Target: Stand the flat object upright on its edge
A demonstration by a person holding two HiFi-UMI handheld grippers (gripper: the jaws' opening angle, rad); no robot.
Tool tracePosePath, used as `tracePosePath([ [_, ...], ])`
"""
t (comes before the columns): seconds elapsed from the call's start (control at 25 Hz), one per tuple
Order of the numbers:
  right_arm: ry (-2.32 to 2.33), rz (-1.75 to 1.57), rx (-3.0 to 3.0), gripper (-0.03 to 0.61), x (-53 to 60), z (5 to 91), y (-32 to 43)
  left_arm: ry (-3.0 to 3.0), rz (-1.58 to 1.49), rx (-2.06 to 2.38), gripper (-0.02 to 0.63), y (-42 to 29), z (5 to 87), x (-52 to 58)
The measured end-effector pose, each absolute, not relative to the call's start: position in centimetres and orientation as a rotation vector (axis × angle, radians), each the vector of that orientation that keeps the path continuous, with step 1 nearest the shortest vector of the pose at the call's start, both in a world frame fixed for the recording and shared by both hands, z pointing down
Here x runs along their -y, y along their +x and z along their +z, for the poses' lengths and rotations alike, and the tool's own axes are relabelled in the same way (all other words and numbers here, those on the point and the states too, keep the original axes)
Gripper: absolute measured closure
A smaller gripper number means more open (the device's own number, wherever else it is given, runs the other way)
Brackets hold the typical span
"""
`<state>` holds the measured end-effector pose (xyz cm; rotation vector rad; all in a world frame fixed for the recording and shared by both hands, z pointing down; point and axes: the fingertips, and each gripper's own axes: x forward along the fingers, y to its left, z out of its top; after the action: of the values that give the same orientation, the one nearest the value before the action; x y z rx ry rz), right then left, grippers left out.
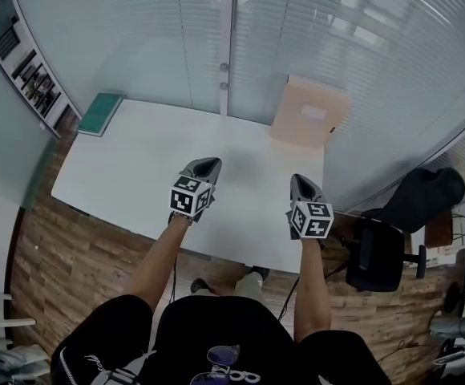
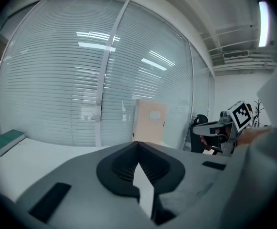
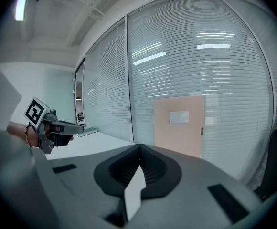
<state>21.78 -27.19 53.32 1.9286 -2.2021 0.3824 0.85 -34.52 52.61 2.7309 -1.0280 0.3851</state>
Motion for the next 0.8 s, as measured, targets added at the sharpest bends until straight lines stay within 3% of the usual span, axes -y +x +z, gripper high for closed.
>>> tracePosePath([
  [0.8, 1.85, 0.352, 2.196, 0.555, 25.7, 54.8, 13.5, 2.67, 0.303, 1.109, 0.592, -8.2, 53.7, 32.6],
])
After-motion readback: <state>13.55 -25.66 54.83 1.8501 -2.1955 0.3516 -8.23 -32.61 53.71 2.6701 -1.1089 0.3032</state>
